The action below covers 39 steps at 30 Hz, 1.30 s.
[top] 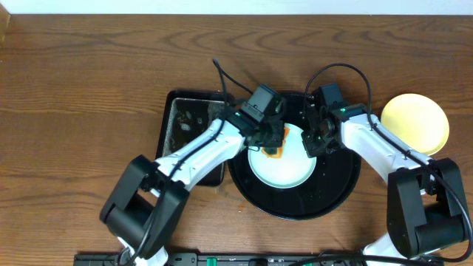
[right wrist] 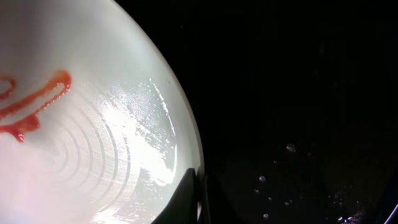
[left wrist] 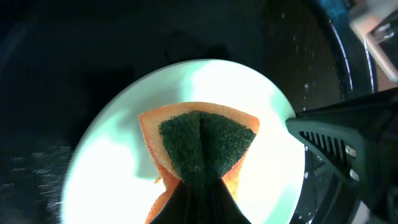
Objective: Clean dirty plates on tray and stack at the side
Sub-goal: 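Scrub the sauce off the green plate with the sponge in left gripper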
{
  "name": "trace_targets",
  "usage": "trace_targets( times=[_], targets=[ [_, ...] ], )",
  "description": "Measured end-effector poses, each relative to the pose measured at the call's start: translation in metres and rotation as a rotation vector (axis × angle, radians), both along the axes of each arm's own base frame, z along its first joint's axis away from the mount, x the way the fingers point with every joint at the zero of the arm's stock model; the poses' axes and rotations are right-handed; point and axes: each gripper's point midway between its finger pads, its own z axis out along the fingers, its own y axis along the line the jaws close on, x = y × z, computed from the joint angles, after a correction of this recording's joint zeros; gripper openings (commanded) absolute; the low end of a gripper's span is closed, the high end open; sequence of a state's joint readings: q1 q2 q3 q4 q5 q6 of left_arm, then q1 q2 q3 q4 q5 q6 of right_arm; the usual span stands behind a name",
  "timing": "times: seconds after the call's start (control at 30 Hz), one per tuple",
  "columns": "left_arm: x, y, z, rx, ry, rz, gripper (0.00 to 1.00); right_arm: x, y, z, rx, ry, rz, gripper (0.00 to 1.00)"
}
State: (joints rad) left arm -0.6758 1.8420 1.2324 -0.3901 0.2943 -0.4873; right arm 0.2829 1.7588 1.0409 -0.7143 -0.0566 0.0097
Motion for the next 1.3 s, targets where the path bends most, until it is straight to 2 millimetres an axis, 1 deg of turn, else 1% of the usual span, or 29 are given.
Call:
trace_targets(
  times=[0.13,0.33,0.5,0.6,0.7,0.77,0.87,1.03,1.3],
  targets=[
    [-0.003,-0.009,-0.008,-0.018,0.044,0.06,0.07,0.0,0.0,0.0,0.0,0.0,0.0,0.01],
    [0.001,-0.017,-0.013,-0.054,0.072,0.134,0.08,0.0,0.0,0.0,0.0,0.0,0.0,0.01],
    [-0.004,-0.022,-0.028,-0.041,0.101,0.139,0.08,0.0,0.0,0.0,0.0,0.0,0.0,0.01],
    [-0.005,-0.029,-0.037,-0.043,0.103,0.132,0.08,0.0,0.0,0.0,0.0,0.0,0.0,0.01],
    [-0.005,-0.037,-0.041,-0.054,0.093,0.119,0.08,0.0,0.0,0.0,0.0,0.0,0.0,0.01],
    [-0.006,-0.038,-0.043,-0.051,0.094,0.115,0.07,0.0,0.0,0.0,0.0,0.0,0.0,0.01],
    [-0.009,-0.032,-0.047,-0.011,0.107,0.116,0.08,0.0,0.0,0.0,0.0,0.001,0.0,0.01],
    [-0.013,-0.01,-0.053,0.101,0.119,0.123,0.07,-0.001,0.001,0.0,0.007,0.006,0.001,0.01],
    [-0.009,0.015,-0.054,0.161,0.133,0.119,0.07,-0.004,0.002,0.0,0.015,0.016,-0.002,0.01]
  ],
)
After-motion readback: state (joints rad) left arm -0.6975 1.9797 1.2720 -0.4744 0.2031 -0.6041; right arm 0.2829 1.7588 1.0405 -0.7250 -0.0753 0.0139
